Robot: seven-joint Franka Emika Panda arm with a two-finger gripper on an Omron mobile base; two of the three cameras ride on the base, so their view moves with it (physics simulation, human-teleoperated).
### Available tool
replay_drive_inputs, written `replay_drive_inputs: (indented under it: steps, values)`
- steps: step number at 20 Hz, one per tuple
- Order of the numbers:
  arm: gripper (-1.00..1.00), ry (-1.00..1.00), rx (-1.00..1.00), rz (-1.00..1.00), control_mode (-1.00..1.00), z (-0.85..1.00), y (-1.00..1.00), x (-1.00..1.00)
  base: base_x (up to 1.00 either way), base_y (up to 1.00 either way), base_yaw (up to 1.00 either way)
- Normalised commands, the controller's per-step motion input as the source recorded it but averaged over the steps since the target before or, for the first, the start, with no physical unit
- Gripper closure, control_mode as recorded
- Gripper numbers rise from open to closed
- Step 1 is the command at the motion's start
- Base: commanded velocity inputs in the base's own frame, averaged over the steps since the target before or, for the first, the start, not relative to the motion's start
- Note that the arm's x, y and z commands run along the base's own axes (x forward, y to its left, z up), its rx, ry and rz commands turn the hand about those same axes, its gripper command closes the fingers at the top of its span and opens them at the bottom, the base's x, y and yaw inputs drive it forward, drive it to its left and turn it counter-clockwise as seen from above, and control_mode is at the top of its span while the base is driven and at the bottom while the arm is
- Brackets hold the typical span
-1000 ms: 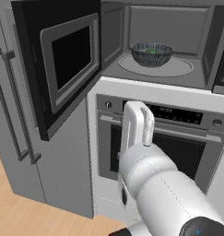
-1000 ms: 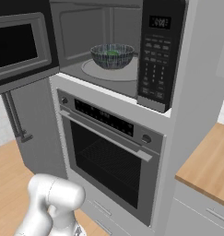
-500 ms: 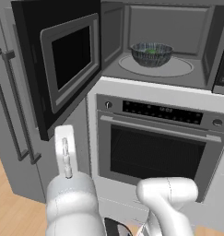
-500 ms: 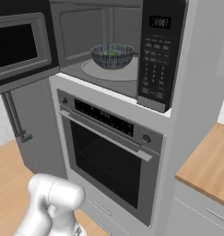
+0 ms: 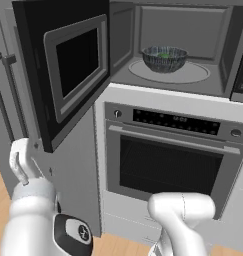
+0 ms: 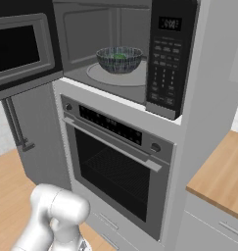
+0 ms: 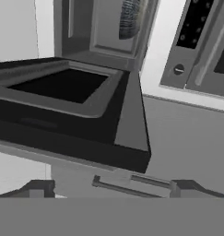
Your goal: Pick the broccoli from the sink and place it in the bowl. Then pick the bowl and place it in the microwave. Then close the microwave door and press the start button.
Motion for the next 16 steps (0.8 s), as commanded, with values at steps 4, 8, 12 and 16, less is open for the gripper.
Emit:
replay_drive_inputs:
  steps: [4, 8, 12, 16]
  values:
    - [-1.0, -0.17, 0.0, -0.09, -1.0, -0.31, 0.79, 0.32, 0.0, 0.0, 0.0]
    - [-1.0, -0.06, 0.05, -0.07, -1.0, -0.4, 0.57, 0.57, 0.0, 0.0, 0.0]
    - [-1.0, -0.02, 0.1, -0.03, -1.0, -0.51, 0.68, 0.66, 0.0, 0.0, 0.0]
    - [-1.0, -0.01, 0.1, -0.03, -1.0, -0.56, 0.81, 0.76, 0.0, 0.0, 0.0]
